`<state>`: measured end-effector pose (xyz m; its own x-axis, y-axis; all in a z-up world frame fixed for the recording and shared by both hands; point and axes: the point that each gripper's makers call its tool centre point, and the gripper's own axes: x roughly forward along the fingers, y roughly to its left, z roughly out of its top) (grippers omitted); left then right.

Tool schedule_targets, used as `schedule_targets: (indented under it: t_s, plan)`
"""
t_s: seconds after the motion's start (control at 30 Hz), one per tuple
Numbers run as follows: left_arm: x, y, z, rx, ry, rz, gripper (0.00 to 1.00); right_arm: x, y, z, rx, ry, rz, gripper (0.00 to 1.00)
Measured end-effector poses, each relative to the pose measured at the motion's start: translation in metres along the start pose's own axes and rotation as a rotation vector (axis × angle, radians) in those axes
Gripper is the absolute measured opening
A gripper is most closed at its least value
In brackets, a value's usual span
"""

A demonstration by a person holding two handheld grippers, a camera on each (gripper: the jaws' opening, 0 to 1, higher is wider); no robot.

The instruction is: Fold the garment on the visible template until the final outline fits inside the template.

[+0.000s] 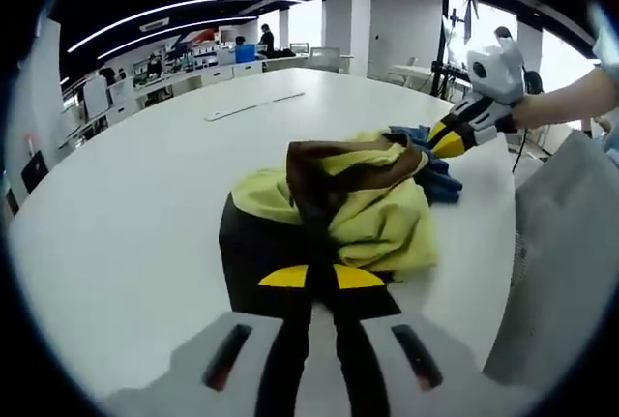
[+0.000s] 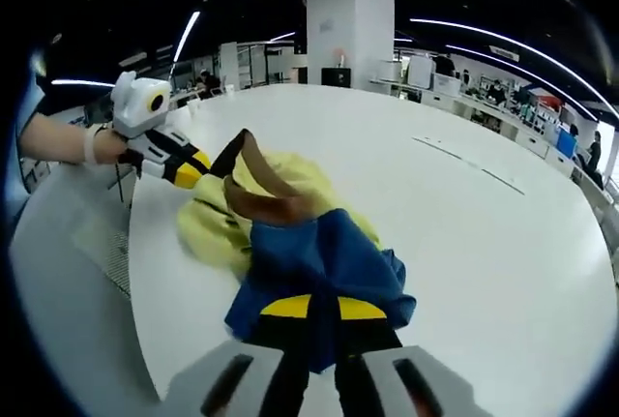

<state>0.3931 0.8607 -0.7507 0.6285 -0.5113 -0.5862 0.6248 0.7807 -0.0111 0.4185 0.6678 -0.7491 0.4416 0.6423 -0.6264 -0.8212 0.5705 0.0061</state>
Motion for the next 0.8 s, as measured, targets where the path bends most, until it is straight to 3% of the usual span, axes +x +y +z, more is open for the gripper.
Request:
schedule_targets:
  t_s: [0.13, 0.43, 0.63, 0.8]
  plan:
    - [-0.001, 0.001, 0.0, -0.01, 0.002, 0.008, 0.0, -0.001, 0.0, 0.001, -0.02, 0.0, -0.012, 0.0]
    - [-0.011, 0.006, 0.005, -0.022, -0.008, 0.022, 0.0, -0.022, -0.004, 0.014, 0.003, -0.067, -0.043, 0.0]
    - [-0.027, 0.018, 0.028, -0.005, -0.045, 0.05, 0.0, -0.042, -0.009, 0.036, 0.02, -0.137, -0.069, 0.0]
    - [-0.044, 0.029, 0.06, 0.002, -0.107, 0.078, 0.0, -0.061, -0.014, 0.058, 0.005, -0.2, -0.104, 0.0]
